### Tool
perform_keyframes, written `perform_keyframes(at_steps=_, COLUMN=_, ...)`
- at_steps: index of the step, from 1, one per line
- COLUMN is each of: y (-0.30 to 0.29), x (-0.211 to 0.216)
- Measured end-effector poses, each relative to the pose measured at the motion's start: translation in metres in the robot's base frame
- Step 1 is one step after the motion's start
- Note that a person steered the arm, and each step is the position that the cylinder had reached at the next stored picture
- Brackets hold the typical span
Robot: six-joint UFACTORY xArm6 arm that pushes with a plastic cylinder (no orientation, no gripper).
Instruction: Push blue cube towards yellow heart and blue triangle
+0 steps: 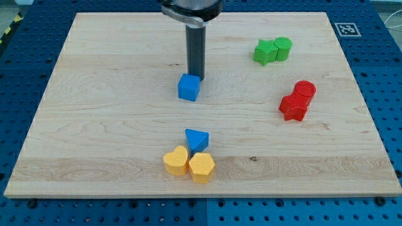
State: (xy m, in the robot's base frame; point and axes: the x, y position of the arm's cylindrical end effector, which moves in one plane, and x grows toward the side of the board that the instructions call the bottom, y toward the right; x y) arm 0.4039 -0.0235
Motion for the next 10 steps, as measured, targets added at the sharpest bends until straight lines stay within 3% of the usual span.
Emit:
perform_keyframes(at_steps=2, y=-0.005, x=0.047)
perform_keyframes(at_steps=6, y=-0.045, x=0.046)
perform_keyframes(at_steps=10, y=-0.045, x=0.090)
